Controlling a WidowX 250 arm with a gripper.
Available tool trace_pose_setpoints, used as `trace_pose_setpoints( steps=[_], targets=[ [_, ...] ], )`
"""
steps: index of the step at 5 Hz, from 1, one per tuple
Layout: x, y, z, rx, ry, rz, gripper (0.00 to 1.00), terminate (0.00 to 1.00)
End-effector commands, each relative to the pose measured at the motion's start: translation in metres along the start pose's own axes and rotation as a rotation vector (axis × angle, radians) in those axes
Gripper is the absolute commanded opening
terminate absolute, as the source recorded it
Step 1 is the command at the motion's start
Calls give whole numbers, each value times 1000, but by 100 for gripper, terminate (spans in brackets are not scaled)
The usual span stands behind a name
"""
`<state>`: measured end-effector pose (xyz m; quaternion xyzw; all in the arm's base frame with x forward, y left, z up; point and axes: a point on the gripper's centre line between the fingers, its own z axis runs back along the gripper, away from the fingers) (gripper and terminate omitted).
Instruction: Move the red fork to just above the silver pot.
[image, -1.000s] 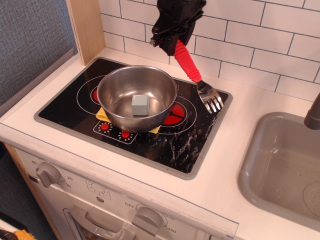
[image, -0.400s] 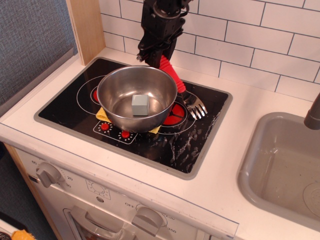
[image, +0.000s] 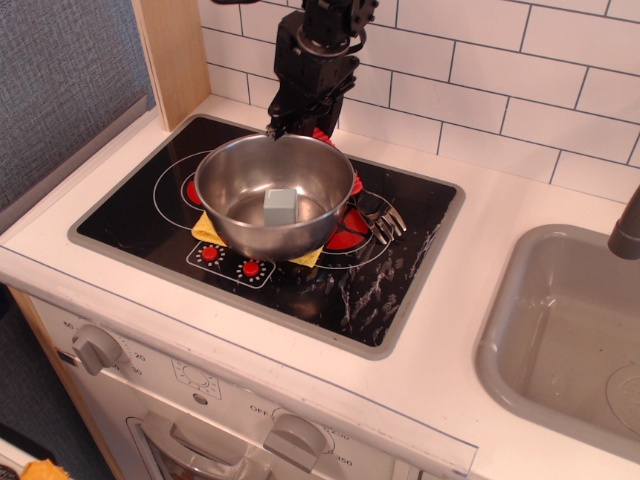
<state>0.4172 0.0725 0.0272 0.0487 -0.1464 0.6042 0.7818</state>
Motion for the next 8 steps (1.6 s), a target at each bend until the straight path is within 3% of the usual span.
trace_pose_setpoints(
  steps=[1,5,8],
  targets=[
    [7,18,19,-5,12,49,100,0],
    [11,14,48,-50,6,36,100,0],
    [29,15,109,-166,-43,-22,100,0]
  ],
)
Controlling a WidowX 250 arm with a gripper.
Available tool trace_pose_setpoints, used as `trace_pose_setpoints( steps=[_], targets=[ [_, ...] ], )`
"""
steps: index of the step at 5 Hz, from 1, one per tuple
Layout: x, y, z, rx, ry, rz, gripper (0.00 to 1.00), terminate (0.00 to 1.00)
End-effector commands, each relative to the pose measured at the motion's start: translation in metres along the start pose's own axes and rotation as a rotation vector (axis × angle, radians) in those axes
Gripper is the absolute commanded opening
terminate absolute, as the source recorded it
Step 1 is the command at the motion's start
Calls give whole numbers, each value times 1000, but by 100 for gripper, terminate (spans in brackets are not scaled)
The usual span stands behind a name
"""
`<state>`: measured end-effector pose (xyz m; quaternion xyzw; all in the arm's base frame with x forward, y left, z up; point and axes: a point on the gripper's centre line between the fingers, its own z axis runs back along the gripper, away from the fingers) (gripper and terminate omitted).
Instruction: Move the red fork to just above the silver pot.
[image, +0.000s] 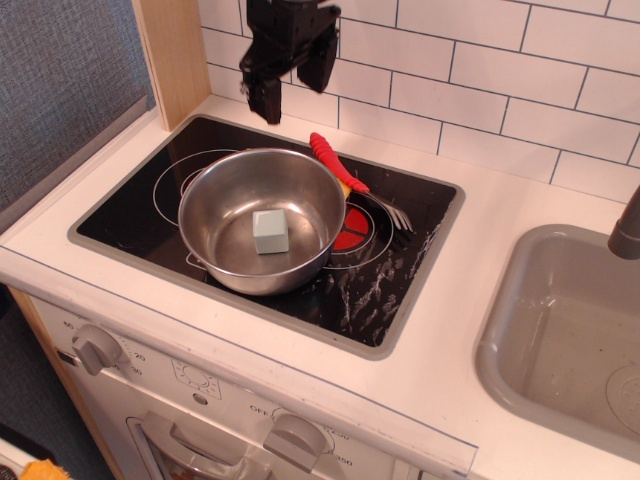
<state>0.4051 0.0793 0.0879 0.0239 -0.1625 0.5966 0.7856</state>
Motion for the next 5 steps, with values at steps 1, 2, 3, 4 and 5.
trace_pose_setpoints(
  steps=[1,2,3,4,5],
  targets=[
    [10,12,67,-137,-44,-90,100,0],
    [10,12,67,-137,-44,-90,100,0],
    [10,12,67,-137,-44,-90,100,0],
    [10,12,67,-137,-44,-90,100,0],
    [10,12,67,-137,-44,-90,100,100]
  ],
)
